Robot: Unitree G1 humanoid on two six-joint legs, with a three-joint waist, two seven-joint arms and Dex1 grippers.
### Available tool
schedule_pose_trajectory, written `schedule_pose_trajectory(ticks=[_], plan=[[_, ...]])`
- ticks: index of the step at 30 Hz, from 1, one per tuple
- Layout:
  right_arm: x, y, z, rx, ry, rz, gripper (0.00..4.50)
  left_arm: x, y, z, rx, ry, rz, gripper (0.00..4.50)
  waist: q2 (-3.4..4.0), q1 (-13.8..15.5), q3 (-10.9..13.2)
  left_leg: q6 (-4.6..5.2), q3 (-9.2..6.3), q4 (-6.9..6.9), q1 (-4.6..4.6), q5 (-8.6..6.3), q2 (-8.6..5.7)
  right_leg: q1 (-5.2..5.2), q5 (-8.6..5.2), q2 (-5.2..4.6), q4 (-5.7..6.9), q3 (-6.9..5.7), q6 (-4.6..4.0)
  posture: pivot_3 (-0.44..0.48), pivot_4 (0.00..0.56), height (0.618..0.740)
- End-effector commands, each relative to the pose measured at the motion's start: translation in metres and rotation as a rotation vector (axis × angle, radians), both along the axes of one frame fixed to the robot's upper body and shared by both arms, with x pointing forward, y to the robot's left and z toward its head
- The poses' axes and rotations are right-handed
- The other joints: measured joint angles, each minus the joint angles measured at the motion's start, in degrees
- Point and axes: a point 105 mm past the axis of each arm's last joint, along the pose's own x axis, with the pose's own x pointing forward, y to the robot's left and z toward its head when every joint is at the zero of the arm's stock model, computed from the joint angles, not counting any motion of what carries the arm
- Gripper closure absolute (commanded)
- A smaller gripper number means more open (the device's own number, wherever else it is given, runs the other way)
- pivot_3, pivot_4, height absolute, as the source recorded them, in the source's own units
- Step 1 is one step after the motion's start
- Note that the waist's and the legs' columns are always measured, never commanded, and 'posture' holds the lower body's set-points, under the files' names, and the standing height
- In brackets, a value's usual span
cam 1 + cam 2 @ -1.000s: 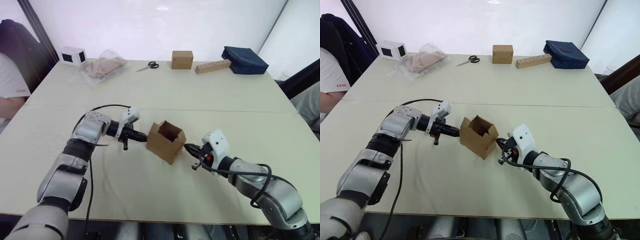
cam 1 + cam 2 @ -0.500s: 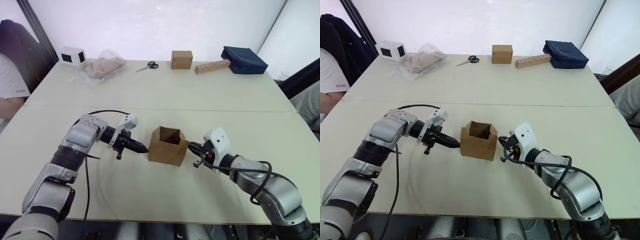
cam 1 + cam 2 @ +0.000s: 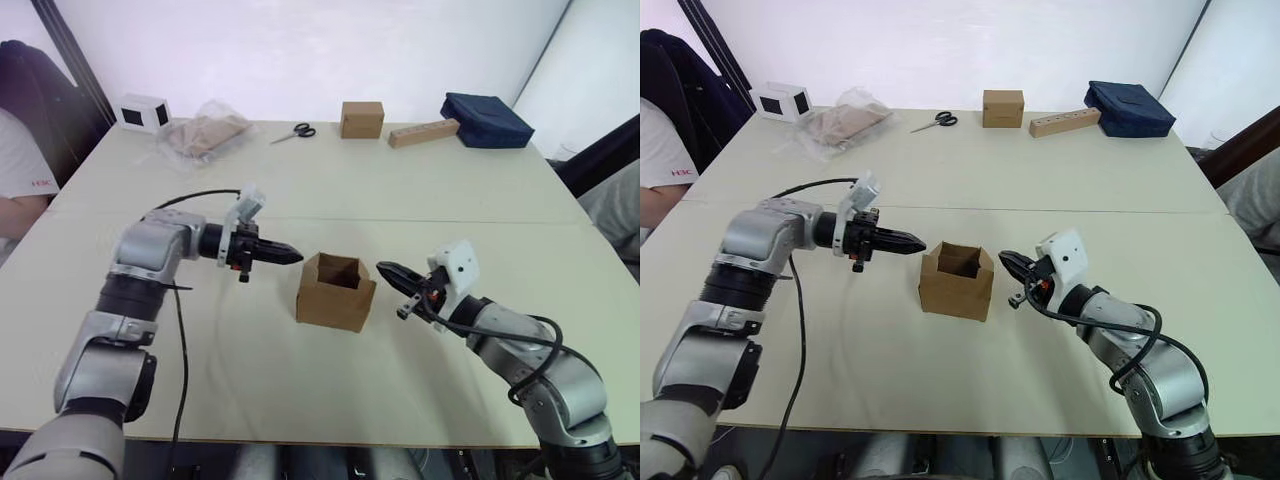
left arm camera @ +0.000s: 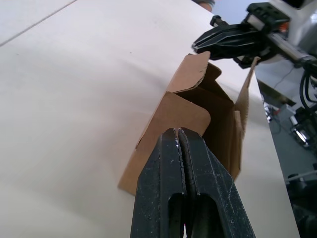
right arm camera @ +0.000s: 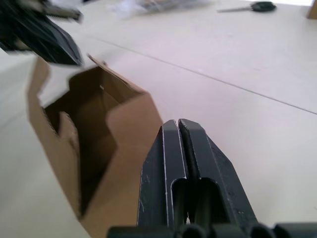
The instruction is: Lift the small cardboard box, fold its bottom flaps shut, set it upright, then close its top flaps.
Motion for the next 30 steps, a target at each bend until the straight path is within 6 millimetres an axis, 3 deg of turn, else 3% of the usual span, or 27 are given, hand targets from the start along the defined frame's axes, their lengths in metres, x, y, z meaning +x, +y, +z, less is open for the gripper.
schedule_pose_trajectory(ticks=[1,8,16,23,30], plan=[[0.001,0.004,0.008,0.036,-0.046,0.031,4.5,0.0,-0.006,0.004,-0.017,-0.034,-0.012,4.48,0.0,0.0,0.0,0.0,0.0,0.0,0.0,0.0,0.0,0.0,0.0,0.0,0.0,0.0,0.0,0.0,0.15,0.74],[-0.002,0.029,-0.03,-0.024,0.057,0.2,4.5,-0.003,-0.023,-0.032,0.032,-0.013,-0.049,4.48,0.01,0.0,0.0,0.0,0.02,-0.02,0.33,0.0,-0.01,0.32,-0.01,-0.01,-0.04,0.0,-0.01,0.0,0.15,0.74],[0.001,0.031,-0.04,-0.056,0.055,0.198,4.5,-0.006,-0.026,-0.044,0.061,-0.029,-0.049,4.48,0.01,0.0,-0.1,0.02,0.01,-0.09,0.81,-0.02,0.02,0.77,-0.02,0.0,-0.11,0.01,-0.03,0.0,0.15,0.74],[0.003,0.021,-0.031,-0.063,0.005,0.15,4.5,-0.008,-0.019,-0.029,0.024,-0.022,-0.039,4.48,0.01,0.0,-0.1,0.02,0.01,-0.09,0.81,-0.02,0.02,0.77,-0.02,0.0,-0.1,0.01,-0.02,0.0,0.15,0.74],[-0.004,0.011,0.028,0.02,-0.157,0.091,4.5,-0.004,0.003,0.01,-0.079,-0.007,0.038,4.48,0.02,0.0,0.0,0.01,0.0,-0.09,0.75,-0.02,0.02,0.71,-0.02,-0.03,-0.1,0.01,-0.02,0.0,0.15,0.74]])
